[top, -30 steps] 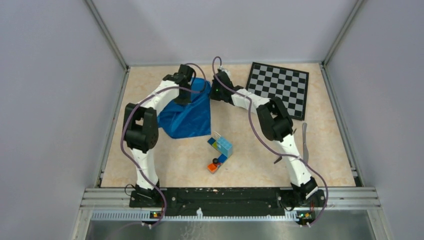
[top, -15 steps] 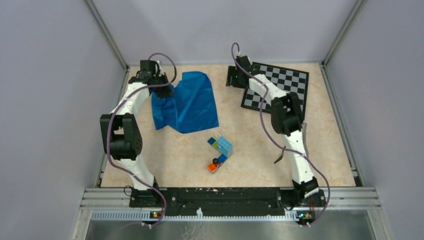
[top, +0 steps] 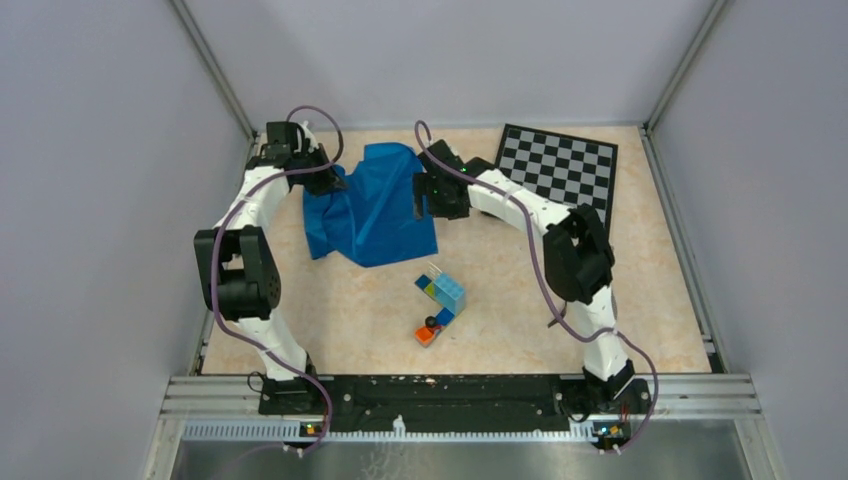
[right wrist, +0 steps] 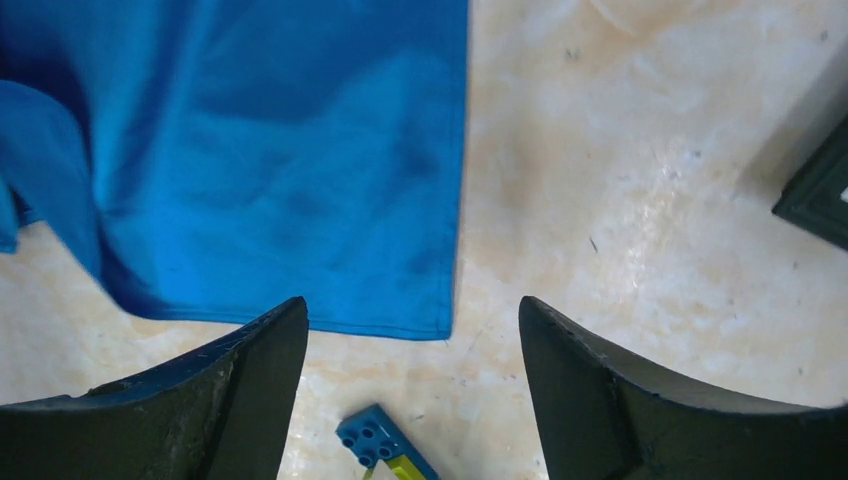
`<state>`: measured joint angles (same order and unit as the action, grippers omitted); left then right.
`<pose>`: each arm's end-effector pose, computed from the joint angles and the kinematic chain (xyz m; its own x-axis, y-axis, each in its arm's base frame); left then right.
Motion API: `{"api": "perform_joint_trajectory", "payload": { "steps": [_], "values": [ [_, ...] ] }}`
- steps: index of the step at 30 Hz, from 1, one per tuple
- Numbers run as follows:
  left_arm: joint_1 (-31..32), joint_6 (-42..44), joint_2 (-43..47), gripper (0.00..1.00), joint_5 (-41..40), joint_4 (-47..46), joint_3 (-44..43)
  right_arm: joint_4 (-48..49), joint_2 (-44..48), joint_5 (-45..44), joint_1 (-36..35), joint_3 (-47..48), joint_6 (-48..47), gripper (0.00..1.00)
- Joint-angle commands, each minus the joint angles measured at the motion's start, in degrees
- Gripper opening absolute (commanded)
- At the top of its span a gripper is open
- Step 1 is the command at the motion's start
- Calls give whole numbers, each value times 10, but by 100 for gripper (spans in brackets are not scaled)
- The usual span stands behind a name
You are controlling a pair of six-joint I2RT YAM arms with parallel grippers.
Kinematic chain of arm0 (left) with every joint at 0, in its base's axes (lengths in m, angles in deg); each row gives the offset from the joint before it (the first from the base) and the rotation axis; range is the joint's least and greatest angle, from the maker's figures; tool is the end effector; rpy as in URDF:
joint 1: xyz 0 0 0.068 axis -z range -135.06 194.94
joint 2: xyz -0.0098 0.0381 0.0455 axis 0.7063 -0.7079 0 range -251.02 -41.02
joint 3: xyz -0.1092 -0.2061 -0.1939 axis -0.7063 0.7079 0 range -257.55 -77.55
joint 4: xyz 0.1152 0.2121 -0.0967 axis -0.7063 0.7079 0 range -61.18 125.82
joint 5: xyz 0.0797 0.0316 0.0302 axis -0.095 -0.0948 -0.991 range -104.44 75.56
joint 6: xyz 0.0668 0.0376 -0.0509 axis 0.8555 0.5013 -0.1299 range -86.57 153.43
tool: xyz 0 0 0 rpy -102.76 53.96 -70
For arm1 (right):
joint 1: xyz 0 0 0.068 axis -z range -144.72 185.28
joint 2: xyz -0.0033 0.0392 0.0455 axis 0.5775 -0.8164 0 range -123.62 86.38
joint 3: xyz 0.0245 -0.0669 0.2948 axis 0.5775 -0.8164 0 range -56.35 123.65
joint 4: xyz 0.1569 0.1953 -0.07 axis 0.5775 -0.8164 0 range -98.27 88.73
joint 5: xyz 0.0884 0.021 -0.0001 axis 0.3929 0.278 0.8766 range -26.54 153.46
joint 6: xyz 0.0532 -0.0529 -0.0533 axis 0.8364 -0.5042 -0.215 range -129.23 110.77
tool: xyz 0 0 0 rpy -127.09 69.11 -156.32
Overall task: Fold the napkin into a case and place the utensils inside
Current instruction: Pick up the crumpled napkin from the corner of the board.
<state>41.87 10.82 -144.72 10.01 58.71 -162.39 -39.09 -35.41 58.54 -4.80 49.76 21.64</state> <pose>0.4393 -0.0107 0.2664 -0.7791 -0.3922 -0.4891 -0.0821 0.8372 -0.5407 0.4018 0.3289 0.2308 -0.8371 -0.0363 -0.5458 -0.2014 0.9482 0.2459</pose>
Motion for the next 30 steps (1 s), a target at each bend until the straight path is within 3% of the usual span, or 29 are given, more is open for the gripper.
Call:
{"api": "perform_joint_trajectory", "payload": {
  "steps": [1,9,18,23,30],
  "values": [
    [-3,1,26,0,17,-20,-13,-130,-52,-54,-13,69,53,76],
    [-20,-6,38,0,35,-23,-13,-138,-69,-85,-52,63,90,78],
    [-31,-12,51,0,49,-29,-11,-216,-137,-129,-69,153,136,65],
    [-36,-17,53,0,62,-33,-10,-282,-186,-172,-80,219,162,64],
    [-41,-25,55,0,80,-41,-5,-261,-196,-169,-91,179,189,59]
  ]
}}
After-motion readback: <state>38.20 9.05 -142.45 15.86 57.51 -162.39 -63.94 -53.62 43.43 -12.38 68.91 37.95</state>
